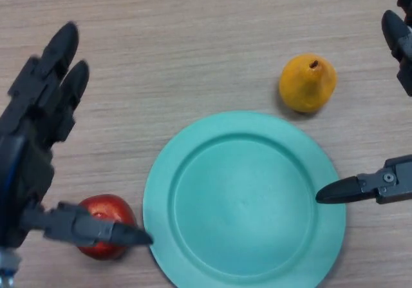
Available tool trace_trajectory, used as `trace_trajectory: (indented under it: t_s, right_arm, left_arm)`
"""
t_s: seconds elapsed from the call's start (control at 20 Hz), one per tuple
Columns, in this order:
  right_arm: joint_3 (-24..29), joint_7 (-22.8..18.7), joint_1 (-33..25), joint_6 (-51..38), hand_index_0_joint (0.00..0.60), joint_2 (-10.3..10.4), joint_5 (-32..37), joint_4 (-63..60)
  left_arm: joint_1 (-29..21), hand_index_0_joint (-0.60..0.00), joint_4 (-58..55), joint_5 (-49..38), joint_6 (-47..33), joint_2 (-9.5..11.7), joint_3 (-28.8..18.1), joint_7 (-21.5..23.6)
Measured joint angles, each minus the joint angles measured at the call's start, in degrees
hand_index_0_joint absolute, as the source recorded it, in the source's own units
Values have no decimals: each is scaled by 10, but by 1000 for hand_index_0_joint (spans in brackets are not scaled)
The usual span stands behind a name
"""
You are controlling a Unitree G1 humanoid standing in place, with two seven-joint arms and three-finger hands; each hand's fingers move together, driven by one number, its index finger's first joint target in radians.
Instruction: Pick up the red apple and place it on the plate
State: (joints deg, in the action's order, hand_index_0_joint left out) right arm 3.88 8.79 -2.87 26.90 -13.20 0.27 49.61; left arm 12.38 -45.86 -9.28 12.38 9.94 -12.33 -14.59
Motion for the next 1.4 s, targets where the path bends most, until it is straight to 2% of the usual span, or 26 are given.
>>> trace_trajectory:
  t_s: [0.1, 0.25, 0.3, 0.35, 0.45, 0.65, 0.9, 1.0, 1.05, 1.1, 1.15, 1.25, 1.3, 1.35, 1.4]
  right_arm:
    - [-13, 0, -6, 0, 0, 0, -4, -13]
    - [-25, 1, -10, 2, 0, 0, -4, -18]
    - [-25, 1, -11, 2, 0, 0, -5, -22]
    - [-27, 1, -11, 2, 0, 0, -5, -31]
    - [-43, 1, -10, 2, 0, 1, -7, -38]
    - [-47, 1, -10, 2, 0, 4, -7, -40]
    - [-44, 1, -9, 2, 0, 5, -3, -34]
    - [-43, 1, -6, 2, 0, 5, -3, -28]
    - [-42, 1, -4, 2, 0, 5, -3, -27]
    - [-42, 1, -4, 2, 0, 5, -3, -26]
    - [-41, 1, -3, 2, 0, 4, -3, -25]
    - [-34, 1, -3, 2, 0, 2, -3, -17]
    - [-30, 1, -3, 2, 100, 2, -3, -15]
    - [-27, 1, -3, 2, 250, 2, -3, -15]
    - [-26, 1, -3, 2, 350, 2, -3, -15]
  left_arm:
    - [41, 0, 35, 3, -82, 0, -1, 0]
    - [111, 0, 134, 90, -233, 0, 11, 1]
    - [120, 0, 164, 96, -259, 0, 17, 7]
    - [119, 0, 221, 141, -312, -1, 23, 41]
    - [96, 0, 306, 157, -358, -2, 23, 57]
    - [51, 0, 379, 157, -368, -3, 5, 56]
    - [32, 0, 431, 160, -371, -3, 9, 42]
    - [28, -200, 442, 163, -371, -3, 10, 52]
    - [26, -350, 444, 181, -372, -2, 11, 57]
    - [24, -450, 450, 181, -372, 0, 15, 57]
    - [18, -600, 462, 179, -372, 3, 24, 58]
    - [2, -600, 487, 178, -375, 5, 43, 68]
    - [-3, -600, 491, 194, -385, 6, 44, 81]
    - [-7, -600, 491, 205, -388, 10, 45, 89]
    - [-10, -600, 491, 205, -388, 14, 45, 89]
